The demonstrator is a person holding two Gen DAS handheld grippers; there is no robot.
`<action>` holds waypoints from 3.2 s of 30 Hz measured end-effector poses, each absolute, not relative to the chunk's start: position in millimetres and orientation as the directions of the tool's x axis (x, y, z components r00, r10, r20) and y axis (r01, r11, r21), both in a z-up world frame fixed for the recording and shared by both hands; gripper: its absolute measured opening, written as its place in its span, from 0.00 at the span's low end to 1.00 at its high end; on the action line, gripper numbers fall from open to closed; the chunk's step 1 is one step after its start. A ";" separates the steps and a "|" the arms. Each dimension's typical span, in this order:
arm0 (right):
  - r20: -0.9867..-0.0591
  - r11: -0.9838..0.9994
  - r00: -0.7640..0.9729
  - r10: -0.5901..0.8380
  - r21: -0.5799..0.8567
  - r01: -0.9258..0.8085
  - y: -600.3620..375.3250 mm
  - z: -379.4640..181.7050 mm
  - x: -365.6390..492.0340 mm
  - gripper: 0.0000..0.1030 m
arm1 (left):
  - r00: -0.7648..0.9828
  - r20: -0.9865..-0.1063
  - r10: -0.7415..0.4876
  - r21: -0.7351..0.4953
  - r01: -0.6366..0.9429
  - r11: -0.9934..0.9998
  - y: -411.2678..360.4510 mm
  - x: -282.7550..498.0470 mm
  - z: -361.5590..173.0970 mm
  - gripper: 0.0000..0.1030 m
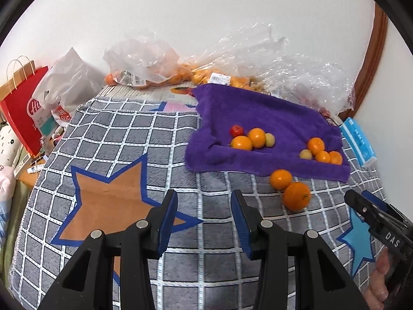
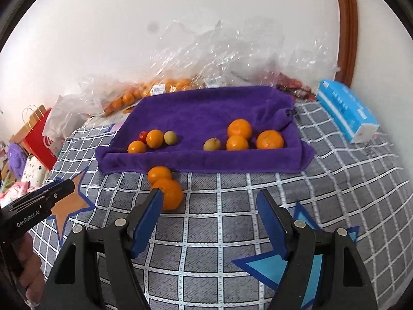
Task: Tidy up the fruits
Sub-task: 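Grasp a large orange on the bedspread with the right tool, then lift the large orange with the right tool while the left tool grasps a small orange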
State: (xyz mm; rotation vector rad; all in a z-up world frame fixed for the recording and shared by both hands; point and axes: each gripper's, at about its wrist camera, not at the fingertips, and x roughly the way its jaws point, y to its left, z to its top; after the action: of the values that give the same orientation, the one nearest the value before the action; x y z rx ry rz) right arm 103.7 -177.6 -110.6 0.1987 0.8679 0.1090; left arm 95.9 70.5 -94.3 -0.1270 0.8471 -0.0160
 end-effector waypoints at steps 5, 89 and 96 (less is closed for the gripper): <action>-0.762 0.960 0.605 0.229 0.280 -0.012 -168.9 -129.7 115.8 0.57 | 0.643 -0.764 -0.051 -0.117 -0.060 0.991 85.1 107.0 -108.2 0.40; -0.723 0.992 0.688 0.068 0.121 0.029 -217.5 -158.6 86.4 0.42 | 0.583 -0.800 -0.141 -0.082 0.127 0.989 -4.8 108.2 -143.6 0.53; -0.720 0.991 0.688 0.094 0.130 0.001 -215.1 -163.5 83.6 0.42 | 0.568 -0.805 -0.173 -0.092 0.168 0.981 -19.2 115.9 -149.5 0.53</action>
State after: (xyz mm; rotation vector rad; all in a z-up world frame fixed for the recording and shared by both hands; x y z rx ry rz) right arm 83.6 -215.1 -163.5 0.1238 0.8113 0.0521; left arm 115.9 -19.2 -149.5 -0.0050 0.9460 -0.2004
